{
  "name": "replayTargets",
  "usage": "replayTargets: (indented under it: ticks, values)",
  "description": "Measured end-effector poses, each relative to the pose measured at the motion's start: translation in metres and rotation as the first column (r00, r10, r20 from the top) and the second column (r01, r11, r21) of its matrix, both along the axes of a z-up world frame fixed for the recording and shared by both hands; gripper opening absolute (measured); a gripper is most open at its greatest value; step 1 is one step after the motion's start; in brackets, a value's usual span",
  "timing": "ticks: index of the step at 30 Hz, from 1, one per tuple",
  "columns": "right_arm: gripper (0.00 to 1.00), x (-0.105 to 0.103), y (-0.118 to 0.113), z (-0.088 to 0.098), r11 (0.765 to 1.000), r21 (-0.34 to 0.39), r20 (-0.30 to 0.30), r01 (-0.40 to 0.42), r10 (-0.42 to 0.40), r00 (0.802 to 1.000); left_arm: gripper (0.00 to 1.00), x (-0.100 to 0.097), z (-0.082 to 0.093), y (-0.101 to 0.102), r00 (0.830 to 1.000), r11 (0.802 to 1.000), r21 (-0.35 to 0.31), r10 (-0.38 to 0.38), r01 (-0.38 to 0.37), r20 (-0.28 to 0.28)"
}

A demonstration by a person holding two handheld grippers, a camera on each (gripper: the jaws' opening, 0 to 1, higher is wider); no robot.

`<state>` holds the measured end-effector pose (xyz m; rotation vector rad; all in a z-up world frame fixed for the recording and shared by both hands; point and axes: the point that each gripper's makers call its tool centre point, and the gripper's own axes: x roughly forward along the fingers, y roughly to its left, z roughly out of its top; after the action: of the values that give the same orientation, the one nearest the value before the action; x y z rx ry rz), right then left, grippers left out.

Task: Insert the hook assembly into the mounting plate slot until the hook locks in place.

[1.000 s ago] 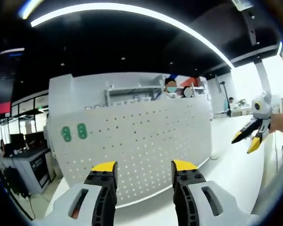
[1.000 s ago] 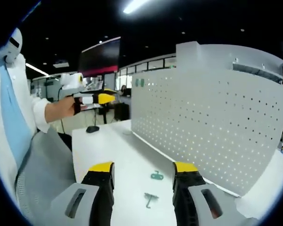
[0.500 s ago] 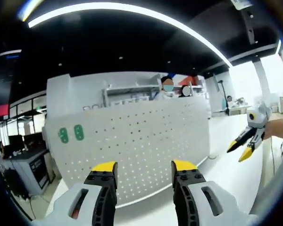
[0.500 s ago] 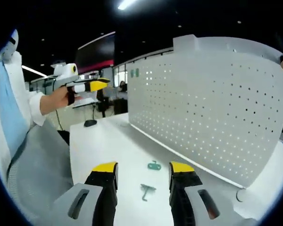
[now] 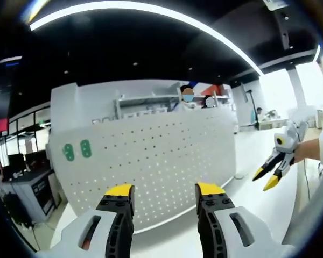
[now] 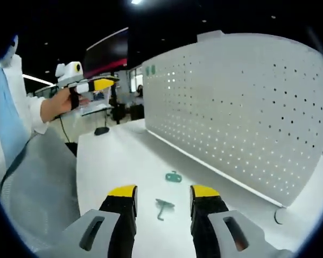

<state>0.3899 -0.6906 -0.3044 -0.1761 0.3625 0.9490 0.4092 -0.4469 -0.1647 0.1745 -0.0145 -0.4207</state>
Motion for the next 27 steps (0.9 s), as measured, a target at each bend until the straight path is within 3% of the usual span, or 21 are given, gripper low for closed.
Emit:
replayTargets:
  ticks: [27]
  values:
    - [0.28, 0.026, 0.008, -0.060, 0.999, -0.020, -0.108, -0.047, 0.045, 0.993, 0.47, -0.005, -0.002, 0.007, 1.000, 1.000, 0.001, 0.030, -0.030, -0.010]
